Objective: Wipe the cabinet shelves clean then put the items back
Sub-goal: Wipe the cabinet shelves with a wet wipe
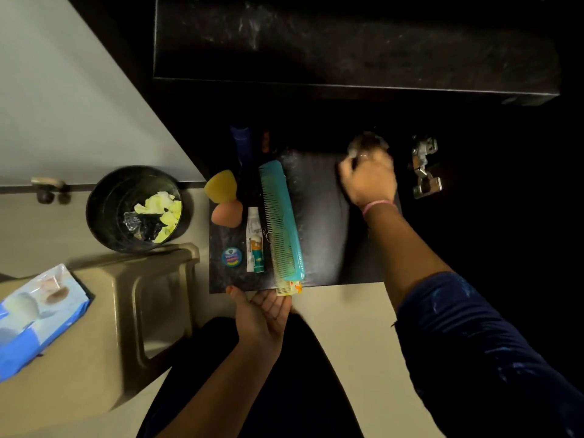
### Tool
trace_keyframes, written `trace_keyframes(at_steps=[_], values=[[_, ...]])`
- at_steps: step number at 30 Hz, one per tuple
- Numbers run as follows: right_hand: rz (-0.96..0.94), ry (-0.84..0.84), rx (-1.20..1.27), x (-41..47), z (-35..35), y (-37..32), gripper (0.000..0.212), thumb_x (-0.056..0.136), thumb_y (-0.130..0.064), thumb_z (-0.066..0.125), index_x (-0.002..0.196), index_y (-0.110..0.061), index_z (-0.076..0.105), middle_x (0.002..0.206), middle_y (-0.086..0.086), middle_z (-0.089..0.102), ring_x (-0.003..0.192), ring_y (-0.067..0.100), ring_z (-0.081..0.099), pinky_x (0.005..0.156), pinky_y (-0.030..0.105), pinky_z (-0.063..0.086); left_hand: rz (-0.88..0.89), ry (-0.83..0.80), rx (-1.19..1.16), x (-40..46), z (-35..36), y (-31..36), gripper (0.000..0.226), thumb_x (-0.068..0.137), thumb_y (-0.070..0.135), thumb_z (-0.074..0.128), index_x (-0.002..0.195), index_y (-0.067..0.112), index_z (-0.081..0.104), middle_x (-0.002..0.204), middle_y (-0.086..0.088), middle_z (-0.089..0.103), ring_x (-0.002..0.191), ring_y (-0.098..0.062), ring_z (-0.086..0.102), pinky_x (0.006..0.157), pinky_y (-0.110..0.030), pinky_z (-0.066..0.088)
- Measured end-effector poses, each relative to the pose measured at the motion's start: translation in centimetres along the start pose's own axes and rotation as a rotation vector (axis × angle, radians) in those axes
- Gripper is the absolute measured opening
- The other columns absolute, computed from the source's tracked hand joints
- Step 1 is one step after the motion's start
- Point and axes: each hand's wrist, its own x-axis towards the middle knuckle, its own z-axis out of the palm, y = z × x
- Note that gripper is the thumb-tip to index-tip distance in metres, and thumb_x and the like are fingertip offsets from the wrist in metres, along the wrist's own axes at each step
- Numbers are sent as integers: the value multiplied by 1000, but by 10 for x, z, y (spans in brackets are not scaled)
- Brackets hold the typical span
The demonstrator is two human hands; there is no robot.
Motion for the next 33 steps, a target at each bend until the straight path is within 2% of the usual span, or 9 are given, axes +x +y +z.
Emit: trace_keyframes(at_steps=[3, 6, 10, 13, 16, 22, 25, 28, 33], values=[[217, -120, 45, 10, -3, 14, 62, 95, -41, 24, 145, -5, 27, 153, 17, 22, 136, 34, 31, 112, 42, 33, 16, 2, -3, -5, 2, 0, 71, 89, 66, 26, 95, 3, 57, 112, -14, 61, 106, -24, 57, 93, -35, 43], [236, -124, 125, 15, 2, 7, 60, 97, -35, 26, 147, -2, 20, 156, 18, 13, 142, 32, 20, 116, 36, 19, 16, 3, -9, -6, 3, -1, 71, 89, 66, 26, 96, 3, 56, 110, -14, 61, 109, -24, 57, 91, -34, 43], [212, -110, 160, -27, 2, 14, 61, 99, -28, 31, 147, 5, 13, 155, 24, 9, 144, 33, 11, 119, 35, 11, 24, -2, -17, -3, 2, -1, 73, 89, 66, 25, 106, 1, 54, 130, -17, 55, 124, -27, 51, 98, -36, 40], [104, -109, 115, -87, -2, 32, 59, 98, -25, 35, 147, 3, 17, 156, 22, 10, 145, 31, 10, 120, 35, 13, 29, -7, -19, -3, 2, -1, 72, 89, 67, 24, 95, 3, 55, 132, -16, 54, 125, -26, 50, 97, -35, 40], [67, -120, 53, -136, -5, 51, 57, 97, -22, 36, 146, 1, 20, 156, 20, 14, 145, 30, 14, 119, 36, 21, 23, -12, -24, -2, 0, -1, 74, 88, 69, 25, 108, 3, 53, 135, -15, 53, 125, -25, 51, 95, -35, 41], [228, -258, -76, -200, -17, 61, 63, 92, 5, 32, 149, -7, 10, 158, 13, 9, 141, 27, 28, 102, 35, 46, 14, -26, -38, -5, 3, 2, 75, 88, 68, 25, 122, 5, 48, 135, -15, 52, 125, -26, 51, 101, -37, 41], [317, -371, -234, -200, -39, 48, 52, 92, 6, 35, 143, -4, 30, 146, 19, 35, 117, 29, 56, 83, 33, 52, 12, -29, -18, -7, 2, 3, 81, 89, 68, 24, 127, 0, 47, 136, -16, 52, 125, -26, 51, 101, -36, 40], [358, -462, -234, -178, -77, 23, 26, 96, -8, 44, 115, -1, 59, 115, 21, 63, 105, 37, 62, 82, 37, 51, 12, -28, -19, -8, 0, 4, 84, 89, 68, 24, 130, -2, 46, 135, -16, 52, 125, -26, 51, 96, -35, 42], [97, -59, 39, -77, -85, -22, 33, 88, 2, 45, 116, -4, 59, 115, 22, 61, 105, 40, 60, 86, 42, 49, 15, -35, -5, -6, -2, 3, 75, 88, 68, 26, 112, 2, 54, 133, -15, 54, 122, -26, 53, 94, -35, 44]])
